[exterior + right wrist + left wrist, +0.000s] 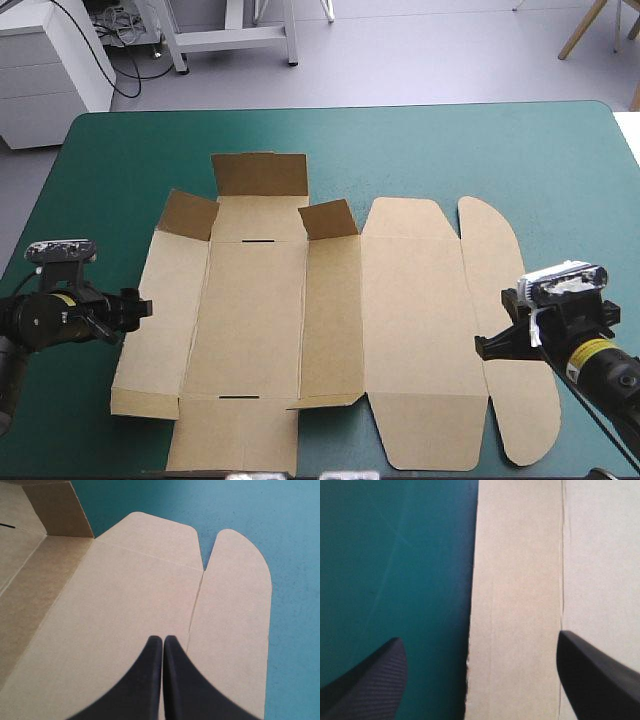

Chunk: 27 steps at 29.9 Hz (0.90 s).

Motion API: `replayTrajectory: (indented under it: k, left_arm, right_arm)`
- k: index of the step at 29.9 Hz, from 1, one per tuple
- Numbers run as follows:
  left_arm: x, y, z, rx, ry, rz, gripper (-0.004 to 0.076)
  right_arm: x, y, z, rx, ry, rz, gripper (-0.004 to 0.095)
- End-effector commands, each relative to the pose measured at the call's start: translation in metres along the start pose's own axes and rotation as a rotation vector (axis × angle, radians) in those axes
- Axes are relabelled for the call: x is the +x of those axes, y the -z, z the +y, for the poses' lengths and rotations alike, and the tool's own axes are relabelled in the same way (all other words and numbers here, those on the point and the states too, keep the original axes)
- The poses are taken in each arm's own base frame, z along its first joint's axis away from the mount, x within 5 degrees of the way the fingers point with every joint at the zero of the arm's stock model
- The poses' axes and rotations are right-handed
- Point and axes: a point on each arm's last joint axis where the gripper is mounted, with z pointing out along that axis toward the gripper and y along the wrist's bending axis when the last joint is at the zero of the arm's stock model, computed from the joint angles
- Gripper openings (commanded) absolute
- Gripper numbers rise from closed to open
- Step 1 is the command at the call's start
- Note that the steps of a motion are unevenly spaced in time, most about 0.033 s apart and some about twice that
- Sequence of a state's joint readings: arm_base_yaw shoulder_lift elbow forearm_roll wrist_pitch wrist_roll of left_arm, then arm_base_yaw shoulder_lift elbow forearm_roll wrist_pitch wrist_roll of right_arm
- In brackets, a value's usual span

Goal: Fold the box

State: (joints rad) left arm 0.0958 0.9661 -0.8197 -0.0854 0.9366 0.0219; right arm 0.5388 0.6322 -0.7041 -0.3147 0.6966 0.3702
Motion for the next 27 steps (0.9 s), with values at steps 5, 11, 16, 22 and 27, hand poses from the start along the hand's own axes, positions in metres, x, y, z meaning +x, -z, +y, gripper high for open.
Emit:
replayTrajectory:
  k: [5, 11, 16, 22, 27]
  left_arm:
    - [-0.015, -0.016, 0.026, 0.201, 0.138, 0.068, 0.0582]
    - [-0.015, -0.047, 0.053, 0.297, 0.222, 0.194, 0.0582]
    - [-0.015, -0.064, 0.059, 0.359, 0.187, 0.279, 0.0582]
    - [-0.017, -0.083, 0.057, 0.488, 0.197, 0.308, 0.0582]
    - [-0.018, -0.095, 0.046, 0.547, 0.165, 0.354, 0.0582]
  right_arm:
    - [0.000, 0.024, -0.003, -0.036, -0.019, -0.168, -0.0014]
    - [0.007, 0.032, -0.005, -0.049, -0.034, -0.198, -0.0014]
    - [0.007, 0.033, -0.005, -0.048, -0.020, -0.207, -0.0014]
    - [0.006, 0.033, -0.005, -0.051, -0.015, -0.215, -0.0014]
    - [0.006, 0.033, -0.005, -0.050, -0.008, -0.215, -0.0014]
